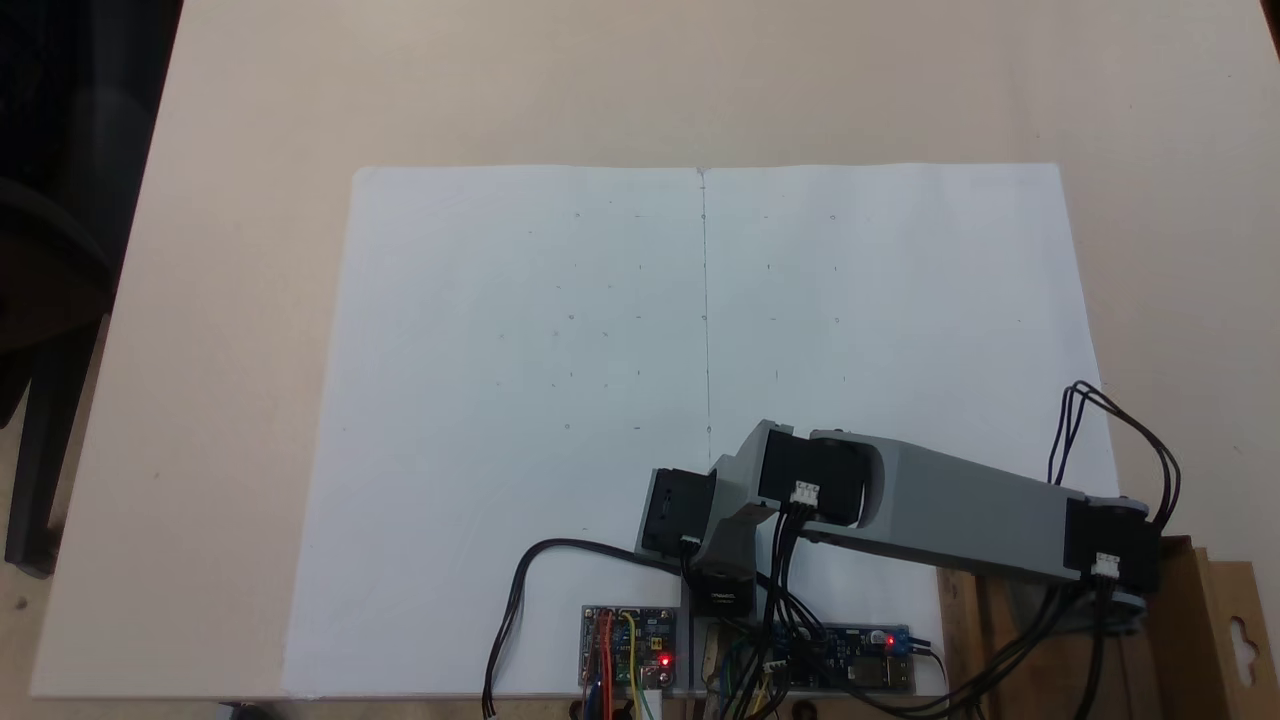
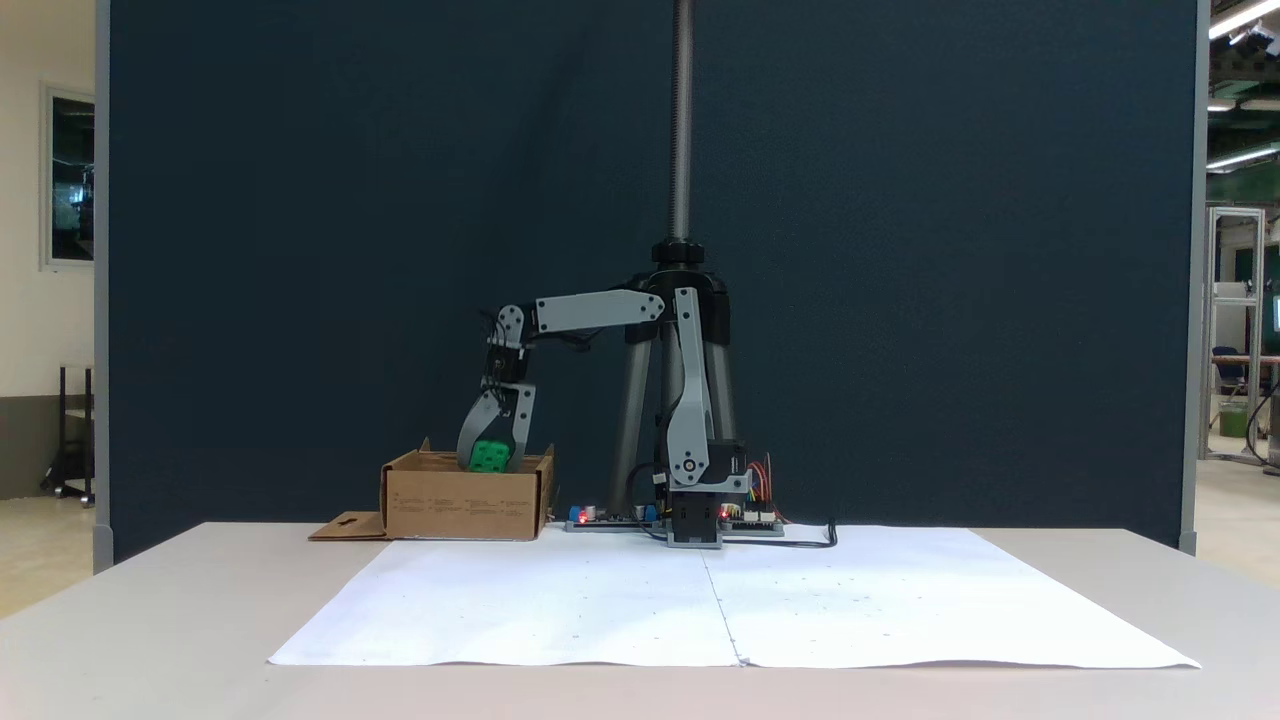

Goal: Grasp a green dice and put it in the bin.

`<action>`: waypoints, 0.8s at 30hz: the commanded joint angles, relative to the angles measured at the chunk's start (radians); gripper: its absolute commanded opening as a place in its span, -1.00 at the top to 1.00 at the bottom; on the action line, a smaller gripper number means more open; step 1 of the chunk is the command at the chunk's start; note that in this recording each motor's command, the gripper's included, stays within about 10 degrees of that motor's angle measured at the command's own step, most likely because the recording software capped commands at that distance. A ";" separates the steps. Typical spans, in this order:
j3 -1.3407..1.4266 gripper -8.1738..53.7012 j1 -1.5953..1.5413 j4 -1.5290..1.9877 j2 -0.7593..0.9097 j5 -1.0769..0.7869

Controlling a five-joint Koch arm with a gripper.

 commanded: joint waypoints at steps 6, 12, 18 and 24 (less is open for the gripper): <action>0.011 -0.65 0.021 -0.058 0.014 -0.095; 0.012 -0.66 0.018 -0.202 0.015 -0.087; 0.006 -0.64 -0.089 -0.413 0.120 0.040; 0.006 -0.62 -0.370 -0.679 0.278 0.313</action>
